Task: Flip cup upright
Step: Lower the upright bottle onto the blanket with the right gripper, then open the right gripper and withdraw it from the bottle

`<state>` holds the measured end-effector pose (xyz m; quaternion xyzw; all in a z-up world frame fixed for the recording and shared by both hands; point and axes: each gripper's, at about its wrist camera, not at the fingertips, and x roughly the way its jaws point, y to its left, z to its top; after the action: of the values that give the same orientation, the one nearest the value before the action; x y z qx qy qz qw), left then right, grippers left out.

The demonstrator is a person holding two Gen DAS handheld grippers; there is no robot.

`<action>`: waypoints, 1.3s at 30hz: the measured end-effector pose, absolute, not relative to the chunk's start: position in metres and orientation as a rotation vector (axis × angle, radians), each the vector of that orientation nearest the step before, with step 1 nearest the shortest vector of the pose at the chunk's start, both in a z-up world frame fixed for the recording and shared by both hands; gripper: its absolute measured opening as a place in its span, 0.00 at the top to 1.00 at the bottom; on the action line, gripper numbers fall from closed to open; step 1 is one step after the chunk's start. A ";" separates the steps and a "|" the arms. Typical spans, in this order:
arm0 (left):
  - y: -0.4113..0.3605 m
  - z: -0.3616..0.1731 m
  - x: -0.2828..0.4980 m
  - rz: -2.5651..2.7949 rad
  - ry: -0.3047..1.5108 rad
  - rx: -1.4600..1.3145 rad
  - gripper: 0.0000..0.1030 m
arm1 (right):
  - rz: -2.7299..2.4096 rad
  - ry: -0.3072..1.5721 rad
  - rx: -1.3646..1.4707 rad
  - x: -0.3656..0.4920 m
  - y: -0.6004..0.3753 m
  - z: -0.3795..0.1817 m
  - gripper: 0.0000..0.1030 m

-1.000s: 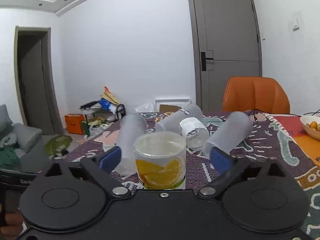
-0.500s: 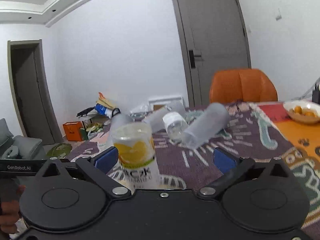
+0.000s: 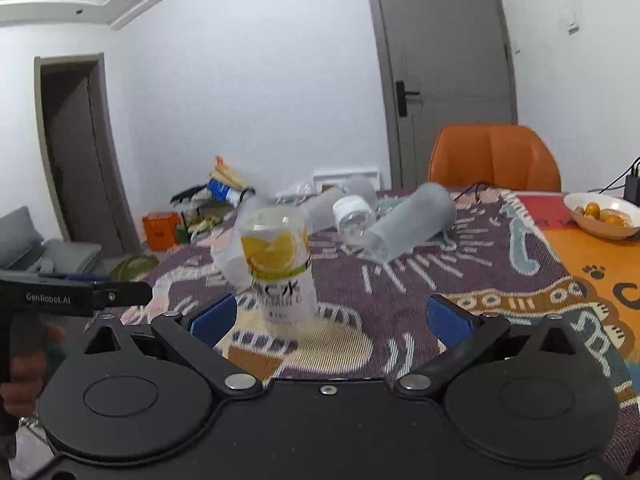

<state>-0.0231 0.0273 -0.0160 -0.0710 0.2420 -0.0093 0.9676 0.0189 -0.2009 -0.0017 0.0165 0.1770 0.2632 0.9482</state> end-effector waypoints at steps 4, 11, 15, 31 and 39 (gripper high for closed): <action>0.028 -0.019 -0.032 -0.020 0.502 -0.119 0.06 | 0.537 0.398 0.030 0.018 -0.204 -0.006 0.00; 0.029 -0.022 -0.035 -0.036 0.523 -0.103 0.06 | 0.545 0.430 0.011 0.012 -0.208 -0.012 0.00; 0.026 -0.023 -0.035 -0.039 0.527 -0.085 0.06 | 0.549 0.433 0.016 0.011 -0.209 -0.011 0.00; 0.033 -0.019 -0.040 -0.020 0.529 -0.097 0.06 | 0.542 0.433 0.008 0.009 -0.207 -0.012 0.00; 0.033 -0.020 -0.040 -0.021 0.527 -0.093 0.06 | 0.538 0.417 0.003 0.007 -0.206 -0.010 0.00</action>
<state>-0.0404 0.0328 -0.0197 -0.0461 0.2604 -0.0106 0.9643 0.0065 -0.2062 -0.0105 0.0013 0.2047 0.2641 0.9425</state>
